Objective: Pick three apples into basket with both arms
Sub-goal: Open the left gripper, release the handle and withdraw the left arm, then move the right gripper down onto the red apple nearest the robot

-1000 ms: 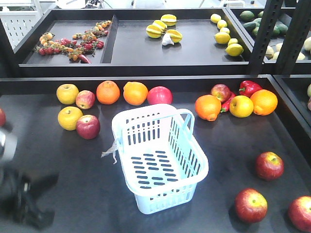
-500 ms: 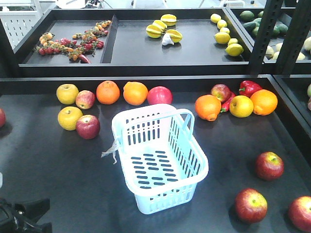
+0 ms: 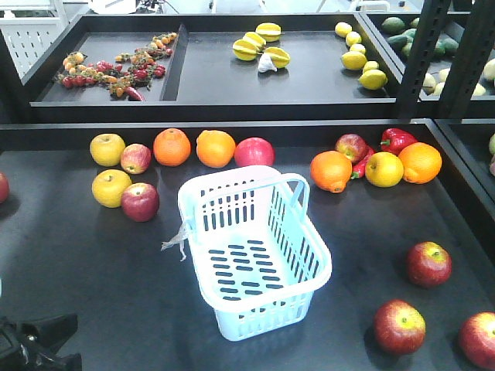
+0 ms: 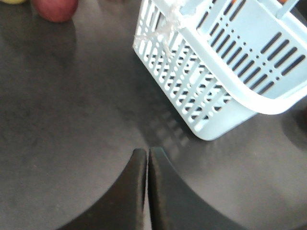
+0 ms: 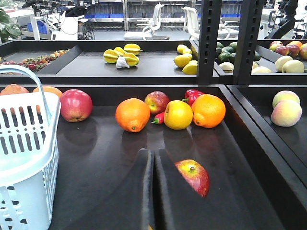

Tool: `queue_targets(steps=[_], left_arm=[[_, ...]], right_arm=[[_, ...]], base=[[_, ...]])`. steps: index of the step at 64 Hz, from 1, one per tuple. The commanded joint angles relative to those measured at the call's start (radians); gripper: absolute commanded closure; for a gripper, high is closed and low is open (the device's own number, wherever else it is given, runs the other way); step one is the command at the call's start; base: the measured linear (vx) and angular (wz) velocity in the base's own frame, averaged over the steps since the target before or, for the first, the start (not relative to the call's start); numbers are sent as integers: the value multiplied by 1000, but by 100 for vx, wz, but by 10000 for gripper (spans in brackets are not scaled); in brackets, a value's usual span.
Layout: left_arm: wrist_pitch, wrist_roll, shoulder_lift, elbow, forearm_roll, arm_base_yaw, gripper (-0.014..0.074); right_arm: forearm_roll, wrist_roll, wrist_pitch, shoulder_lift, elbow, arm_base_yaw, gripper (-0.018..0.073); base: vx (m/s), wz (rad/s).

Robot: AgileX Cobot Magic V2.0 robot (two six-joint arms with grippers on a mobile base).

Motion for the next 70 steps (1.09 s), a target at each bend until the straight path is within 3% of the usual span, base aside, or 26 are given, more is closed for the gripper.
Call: queue_targets(steps=[1, 6, 16, 22, 30, 37, 47, 64, 70], left_arm=[[-154, -5, -12, 12, -5, -1, 604], [-208, -8, -12, 46, -7, -1, 604], [-207, -8, -12, 79, -7, -1, 604], [-204, -8, -11, 87, -7, -1, 604], [-193, -8, -11, 87, -7, -1, 604], [-188, -8, -11, 87, -7, -1, 604], [-185, -8, -11, 87, -7, -1, 604], [-185, -8, -11, 87, -7, -1, 604], [-185, -8, -11, 87, -7, -1, 604]], right_arm=[[-11, -6, -88, -10, 14, -8, 564], [-11, -5, -101, -10, 14, -8, 564], [36, 13, -174, -10, 14, -8, 564], [162, 103, -238, -10, 14, -8, 564], [404, 268, -317, -10, 11, -8, 564], [501, 317, -350, -10, -31, -8, 564], [391, 229, -182, 21, -258, -8, 564], [141, -29, 459, 343, -772, -8, 561], [69, -39, 561, 461, -858, -8, 545]], base=[[0, 0], [0, 0], [0, 0], [0, 0], [0, 0], [0, 0], [0, 0], [0, 0], [0, 0]])
